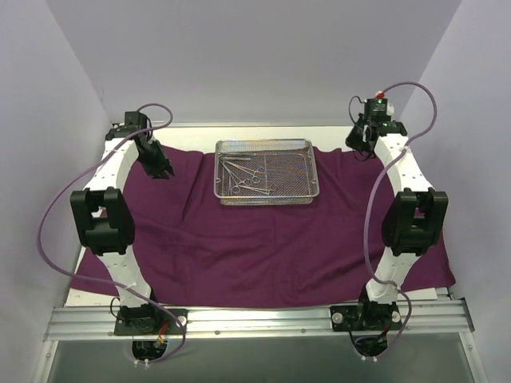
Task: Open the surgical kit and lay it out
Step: Smooth out the surgical kit at the center of the board.
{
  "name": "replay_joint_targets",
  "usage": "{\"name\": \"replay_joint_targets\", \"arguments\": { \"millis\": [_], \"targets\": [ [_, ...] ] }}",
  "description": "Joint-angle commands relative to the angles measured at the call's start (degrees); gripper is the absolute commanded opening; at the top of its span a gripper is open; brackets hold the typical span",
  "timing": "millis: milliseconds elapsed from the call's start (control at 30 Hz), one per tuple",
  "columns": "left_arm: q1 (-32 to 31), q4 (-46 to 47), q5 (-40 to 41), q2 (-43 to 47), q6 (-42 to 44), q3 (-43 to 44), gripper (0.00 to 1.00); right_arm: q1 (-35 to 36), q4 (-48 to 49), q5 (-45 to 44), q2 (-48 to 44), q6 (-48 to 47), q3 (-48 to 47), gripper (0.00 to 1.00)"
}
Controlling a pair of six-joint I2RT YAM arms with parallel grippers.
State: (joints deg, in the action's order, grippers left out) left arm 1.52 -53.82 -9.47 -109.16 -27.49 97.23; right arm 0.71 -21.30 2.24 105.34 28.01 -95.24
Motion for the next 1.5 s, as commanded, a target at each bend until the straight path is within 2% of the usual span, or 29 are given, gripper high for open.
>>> {"name": "replay_joint_targets", "arguments": {
  "millis": [0,100,233,267,300,400,767,967,1300,1467],
  "targets": [
    [0.15,2.14,-1.07,-7.0,0.24,5.94,0.33,-3.78,-1.9,0.39,5.39,-1.81,-2.92,0.0],
    [0.15,2.58,-1.25,-11.49,0.68,8.94,0.33,-5.72,0.38,6.62,8.82,-3.57,-3.02,0.0],
    [0.15,1.37,-2.57,-17.63,0.51,12.62,0.32,-5.81,-0.4,10.5,13.48,-4.19,-4.86,0.0],
    [0.15,-0.13,-1.96,-19.23,0.24,13.85,0.29,-5.72,-0.93,10.59,14.71,-4.1,-4.78,0.0],
    [0.24,-1.53,-0.91,-21.94,-0.02,16.04,0.21,-5.81,-0.76,10.5,14.98,-4.1,-4.43,0.0],
    [0.76,-5.41,1.12,-25.64,-0.73,18.34,0.14,-5.81,-0.49,8.84,16.03,-3.93,-2.32,0.0],
    [8.5,-8.57,2.17,-30.67,-1.43,19.57,0.13,-6.25,-2.16,5.32,24.9,-3.75,-3.81,0.0],
    [12.27,-7.35,1.57,-31.55,-0.38,19.4,0.13,-6.42,-5.42,4.35,31.94,-3.4,-10.22,0.02],
    [12.46,-13.77,1.65,-41.91,1.03,36.52,0.21,-6.51,-7.09,4.88,36.95,-0.24,-15.32,0.02],
    [12.63,-18.94,0.34,-48.06,1.47,50.93,0.24,-7.56,-8.75,4.88,40.82,1.08,-18.65,0.03]
  ]
}}
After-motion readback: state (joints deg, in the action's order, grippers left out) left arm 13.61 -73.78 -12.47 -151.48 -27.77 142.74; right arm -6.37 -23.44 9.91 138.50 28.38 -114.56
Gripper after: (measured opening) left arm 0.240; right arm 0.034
